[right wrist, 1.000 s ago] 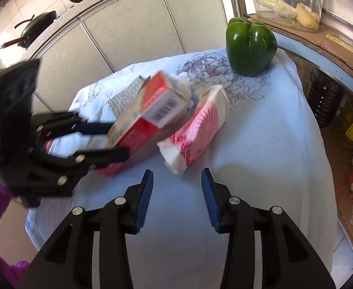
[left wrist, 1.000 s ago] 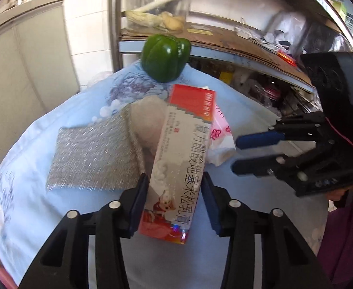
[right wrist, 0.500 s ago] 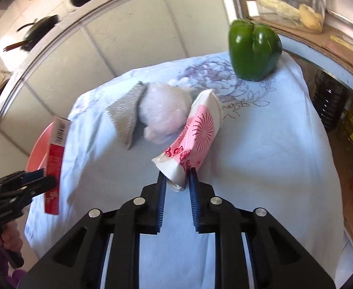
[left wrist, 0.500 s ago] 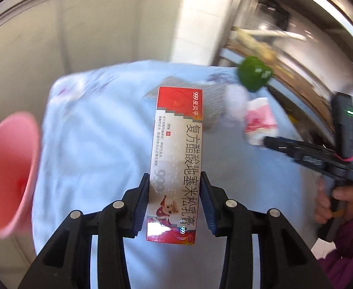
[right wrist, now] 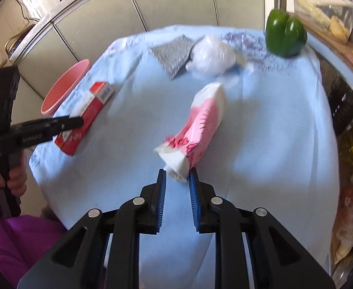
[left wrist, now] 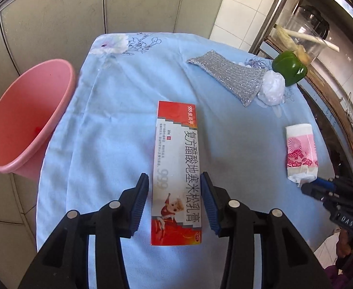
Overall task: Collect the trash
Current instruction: 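Hold the medicine box with the left tool while the right tool grasps the pink paper packet, then carry the box and packet over the pink bin and open both tools, then move both open tools back toward the table, then close the left tool on the silver scrubber pad while the right tool grasps the clear bag, then carry the scrubber pad and clear bag over the pink bin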
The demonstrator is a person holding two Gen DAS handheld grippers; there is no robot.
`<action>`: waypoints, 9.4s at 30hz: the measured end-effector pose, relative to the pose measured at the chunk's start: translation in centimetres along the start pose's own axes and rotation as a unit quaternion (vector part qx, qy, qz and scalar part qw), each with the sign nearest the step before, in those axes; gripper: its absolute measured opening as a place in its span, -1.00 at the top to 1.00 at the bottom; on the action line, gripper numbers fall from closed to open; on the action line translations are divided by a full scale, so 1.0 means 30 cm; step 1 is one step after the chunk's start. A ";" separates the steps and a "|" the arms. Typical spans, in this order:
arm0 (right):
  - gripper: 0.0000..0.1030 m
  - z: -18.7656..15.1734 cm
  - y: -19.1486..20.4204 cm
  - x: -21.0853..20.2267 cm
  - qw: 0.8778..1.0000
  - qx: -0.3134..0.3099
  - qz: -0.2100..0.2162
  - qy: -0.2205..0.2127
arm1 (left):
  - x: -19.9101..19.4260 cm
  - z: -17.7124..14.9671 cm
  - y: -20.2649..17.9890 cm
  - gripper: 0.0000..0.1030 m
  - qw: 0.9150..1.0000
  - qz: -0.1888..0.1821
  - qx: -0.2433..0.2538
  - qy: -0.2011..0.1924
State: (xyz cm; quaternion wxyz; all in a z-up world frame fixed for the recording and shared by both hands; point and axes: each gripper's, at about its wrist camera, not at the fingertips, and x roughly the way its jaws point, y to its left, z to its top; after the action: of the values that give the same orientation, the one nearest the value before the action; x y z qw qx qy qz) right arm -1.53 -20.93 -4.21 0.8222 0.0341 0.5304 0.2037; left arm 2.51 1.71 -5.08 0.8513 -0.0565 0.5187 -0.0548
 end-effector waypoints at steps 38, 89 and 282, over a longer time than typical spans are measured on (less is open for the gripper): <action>0.79 0.099 -0.009 -0.038 0.996 0.085 -0.010 -0.036 | 0.005 0.009 0.003 0.25 1.000 -0.017 -0.002 -0.015; 0.82 0.689 0.846 0.348 0.976 -0.125 0.169 -0.062 | -0.171 0.157 0.605 0.25 0.946 0.211 -0.164 -0.186; 0.73 0.161 0.301 -0.118 0.983 -0.057 -0.029 -0.172 | -0.271 0.040 -0.004 0.95 0.977 0.067 -0.022 -0.199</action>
State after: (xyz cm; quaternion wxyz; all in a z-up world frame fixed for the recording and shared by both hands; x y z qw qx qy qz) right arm -1.20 -13.22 3.39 0.9072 0.0063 0.3699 0.2003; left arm -0.13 2.86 2.61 0.9377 -0.0500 0.3427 0.0262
